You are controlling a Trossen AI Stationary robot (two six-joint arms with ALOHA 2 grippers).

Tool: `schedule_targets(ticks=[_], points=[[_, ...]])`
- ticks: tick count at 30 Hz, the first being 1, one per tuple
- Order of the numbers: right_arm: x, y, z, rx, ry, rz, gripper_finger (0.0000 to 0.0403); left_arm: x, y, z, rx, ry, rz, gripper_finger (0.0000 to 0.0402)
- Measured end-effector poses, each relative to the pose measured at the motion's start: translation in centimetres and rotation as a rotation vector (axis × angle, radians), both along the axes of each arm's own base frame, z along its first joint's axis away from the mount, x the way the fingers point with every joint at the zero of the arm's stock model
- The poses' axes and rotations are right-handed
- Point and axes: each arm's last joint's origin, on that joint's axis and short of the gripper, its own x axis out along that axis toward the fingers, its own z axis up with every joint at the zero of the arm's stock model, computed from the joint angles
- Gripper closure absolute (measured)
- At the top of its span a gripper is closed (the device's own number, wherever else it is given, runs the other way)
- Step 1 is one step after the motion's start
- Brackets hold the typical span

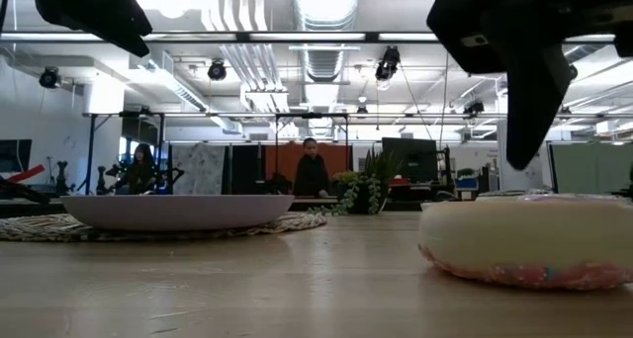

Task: Pick & Place donuts
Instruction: Put the large pink donut on the white plate

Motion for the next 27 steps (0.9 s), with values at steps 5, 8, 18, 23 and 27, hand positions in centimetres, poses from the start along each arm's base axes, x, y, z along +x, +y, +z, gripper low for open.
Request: schedule_targets(ticks=[5,8,18,23,27], points=[[0.5,0.4,-1.3,0.014,0.010,-0.028,0.0215,0.0,0.0,0.0,0.016,0.005,-0.018,0.0241],[0.8,0.7,-2.8,-0.008,0.040,-0.030,0.0216,0.0,0.0,0.0,0.017,0.005,-0.019,0.0241],[0.7,-0.1,-2.3,0.064,0.102,-0.265,0.0275,0.1,-0.1,0.0,0.004,0.007,-0.023,0.0241],[-0.6,-2.5,-1.9,0.227,0.155,-0.537,0.0371,0.3,0.0,0.1,0.010,-0.012,-0.017,0.0241],[-2.3,-4.6,1.2,0.445,0.043,-0.728,0.0383,0.9,-0.3,0.6,0.002,-0.087,-0.020,0.0241]])
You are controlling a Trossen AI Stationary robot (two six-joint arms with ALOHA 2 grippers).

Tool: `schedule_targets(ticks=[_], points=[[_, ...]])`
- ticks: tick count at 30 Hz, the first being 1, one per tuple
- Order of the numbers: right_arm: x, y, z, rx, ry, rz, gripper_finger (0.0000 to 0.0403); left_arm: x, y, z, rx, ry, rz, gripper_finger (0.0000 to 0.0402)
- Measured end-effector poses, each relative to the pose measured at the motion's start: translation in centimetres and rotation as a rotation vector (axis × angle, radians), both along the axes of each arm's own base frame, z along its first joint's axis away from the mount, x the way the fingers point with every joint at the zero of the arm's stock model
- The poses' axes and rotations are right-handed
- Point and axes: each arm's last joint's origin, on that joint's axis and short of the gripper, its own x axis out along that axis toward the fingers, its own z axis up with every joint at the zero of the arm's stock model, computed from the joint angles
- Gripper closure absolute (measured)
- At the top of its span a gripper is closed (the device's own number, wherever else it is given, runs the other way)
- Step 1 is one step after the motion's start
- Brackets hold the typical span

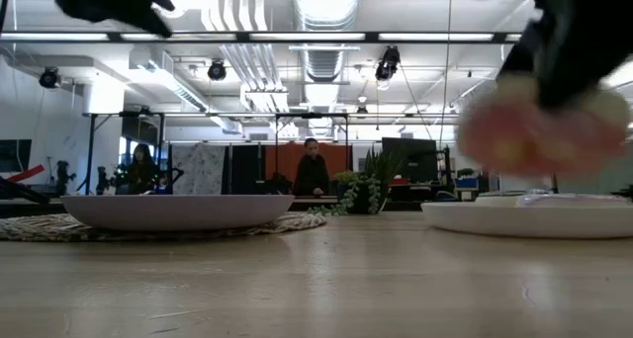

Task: Pick & Place donuts
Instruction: Put the large pink donut on the white plate

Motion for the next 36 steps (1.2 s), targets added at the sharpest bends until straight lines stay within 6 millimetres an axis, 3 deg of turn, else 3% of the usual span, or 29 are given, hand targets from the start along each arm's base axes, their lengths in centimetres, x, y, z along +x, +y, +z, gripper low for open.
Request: schedule_targets(ticks=[4,8,11,14,20,24,36], points=[[-2.5,-3.3,2.5,0.165,-0.269,-0.359,0.0374,1.7,-0.9,0.4,0.120,-0.108,-0.052,0.0241],[-4.8,-6.6,3.2,0.405,-0.664,-0.764,0.0370,4.7,-2.0,0.4,0.311,-0.206,-0.104,0.0241],[-5.8,-7.9,3.5,0.514,-0.898,-0.918,0.0370,7.2,-2.3,-0.2,0.458,-0.229,-0.116,0.0241],[-6.1,-8.7,3.9,0.579,-1.024,-1.016,0.0369,9.5,-1.6,-1.1,0.536,-0.233,-0.046,0.0241],[-4.9,-9.2,5.7,0.636,-1.117,-1.095,0.0369,12.7,0.2,-1.7,0.405,-0.377,0.032,0.0241],[-3.9,-9.4,7.2,0.667,-1.150,-1.127,0.0369,14.1,1.0,-2.2,0.503,-0.327,0.022,0.0241],[-2.5,-11.0,9.4,0.715,-1.224,-1.211,0.0369,18.4,3.4,-1.0,0.646,-0.281,0.097,0.0241]])
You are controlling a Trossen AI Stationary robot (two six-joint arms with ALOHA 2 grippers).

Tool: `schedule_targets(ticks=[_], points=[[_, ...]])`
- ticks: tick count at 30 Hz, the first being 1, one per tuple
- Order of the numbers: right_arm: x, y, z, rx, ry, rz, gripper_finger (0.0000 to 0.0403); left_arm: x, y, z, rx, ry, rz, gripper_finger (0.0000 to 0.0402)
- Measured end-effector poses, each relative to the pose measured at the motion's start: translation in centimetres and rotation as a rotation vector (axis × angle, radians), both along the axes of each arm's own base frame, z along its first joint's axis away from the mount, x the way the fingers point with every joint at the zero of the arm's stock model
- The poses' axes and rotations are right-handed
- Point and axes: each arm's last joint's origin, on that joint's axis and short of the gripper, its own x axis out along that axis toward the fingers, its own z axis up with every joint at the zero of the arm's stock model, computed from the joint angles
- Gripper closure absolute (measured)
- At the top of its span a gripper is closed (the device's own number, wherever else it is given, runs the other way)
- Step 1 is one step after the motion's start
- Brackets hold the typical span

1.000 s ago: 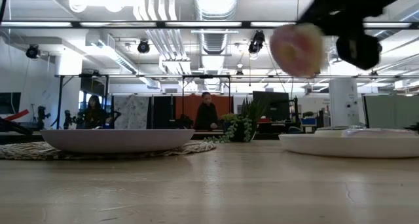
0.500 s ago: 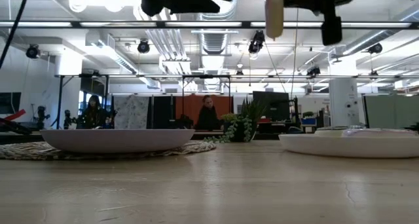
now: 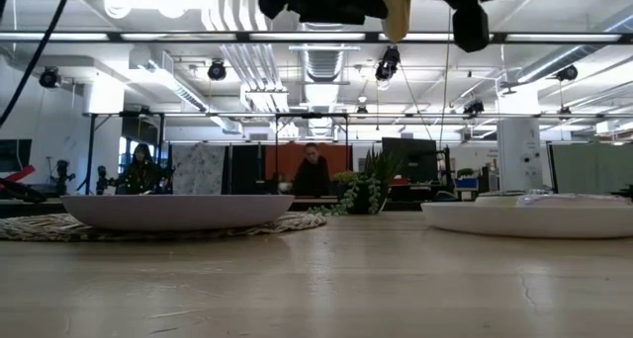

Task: Pick & Place donuts
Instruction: Put the large pink donut on the white plate

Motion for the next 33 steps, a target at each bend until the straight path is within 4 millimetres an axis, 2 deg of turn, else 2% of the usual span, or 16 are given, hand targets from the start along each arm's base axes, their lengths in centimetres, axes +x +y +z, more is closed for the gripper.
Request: schedule_targets(ticks=[9,14,23,33], points=[[0.0,-0.3,-1.0,0.076,-0.036,-0.021,0.0369,2.5,1.1,1.1,0.040,0.005,0.008,0.0241],[-0.1,-0.5,-0.9,0.060,-0.026,-0.039,0.0369,2.6,1.0,1.0,0.026,-0.002,-0.052,0.0241],[0.0,-0.8,-0.9,0.066,-0.031,-0.042,0.0369,2.6,1.2,0.6,-0.027,-0.014,-0.047,0.0241],[0.3,-0.6,-1.0,0.078,-0.037,-0.019,0.0369,2.9,2.9,0.6,-0.026,-0.014,-0.009,0.0241]])
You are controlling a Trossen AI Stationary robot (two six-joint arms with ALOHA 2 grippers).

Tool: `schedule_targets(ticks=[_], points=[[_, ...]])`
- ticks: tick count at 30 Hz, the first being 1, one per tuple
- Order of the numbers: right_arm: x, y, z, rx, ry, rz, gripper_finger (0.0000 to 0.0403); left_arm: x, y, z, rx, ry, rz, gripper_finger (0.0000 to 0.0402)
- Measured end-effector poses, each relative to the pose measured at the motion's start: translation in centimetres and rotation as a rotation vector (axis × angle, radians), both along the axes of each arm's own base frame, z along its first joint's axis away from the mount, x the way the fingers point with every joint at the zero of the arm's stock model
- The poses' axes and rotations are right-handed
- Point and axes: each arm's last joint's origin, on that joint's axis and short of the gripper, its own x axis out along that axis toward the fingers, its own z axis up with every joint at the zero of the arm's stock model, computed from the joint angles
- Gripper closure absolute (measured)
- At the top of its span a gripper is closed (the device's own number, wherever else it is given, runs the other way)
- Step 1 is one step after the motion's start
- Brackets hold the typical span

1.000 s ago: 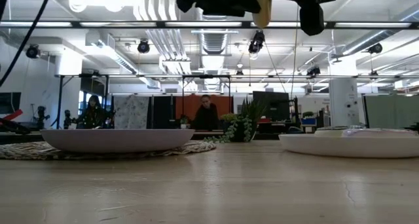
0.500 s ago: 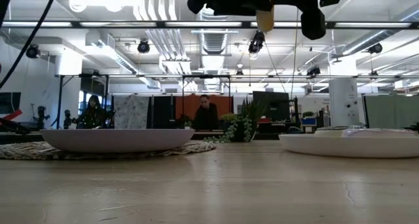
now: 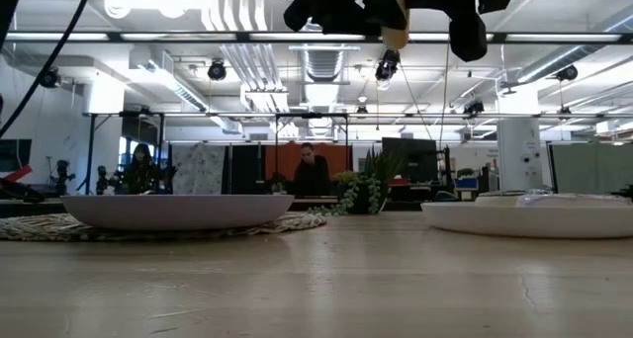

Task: Pick & Place donuts
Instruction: Put the large pink donut on the white plate

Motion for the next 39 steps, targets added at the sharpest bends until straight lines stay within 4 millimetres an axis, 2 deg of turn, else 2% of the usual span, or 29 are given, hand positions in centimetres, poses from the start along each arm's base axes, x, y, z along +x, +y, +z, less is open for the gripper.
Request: schedule_targets(ticks=[3,7,16,21,27,33,39], points=[[0.0,0.0,0.0,-0.031,0.023,0.009,0.0369,0.0,0.0,0.0,0.001,0.004,0.000,0.0249],[-0.1,0.2,-0.1,-0.088,0.091,0.089,0.0354,-0.1,-0.1,-0.2,0.013,0.030,-0.005,0.0286],[-1.8,0.2,-0.6,-0.127,0.275,0.178,0.0254,-0.2,-0.1,-0.9,0.029,0.109,-0.017,0.0388],[-4.4,-0.3,-0.1,-0.188,0.423,0.304,0.0211,-0.3,-0.1,-1.1,0.021,0.121,-0.012,0.0395],[-8.9,-0.9,0.0,-0.135,0.569,0.456,0.0196,-0.2,-0.1,-1.6,-0.006,0.174,-0.117,0.0394],[-11.6,-1.6,0.3,-0.132,0.608,0.472,0.0196,1.0,-0.7,-5.4,-0.008,0.317,-0.255,0.0394],[-11.9,-1.9,1.6,-0.176,0.585,0.426,0.0196,4.0,-1.7,-9.2,0.107,0.491,-0.312,0.0394]])
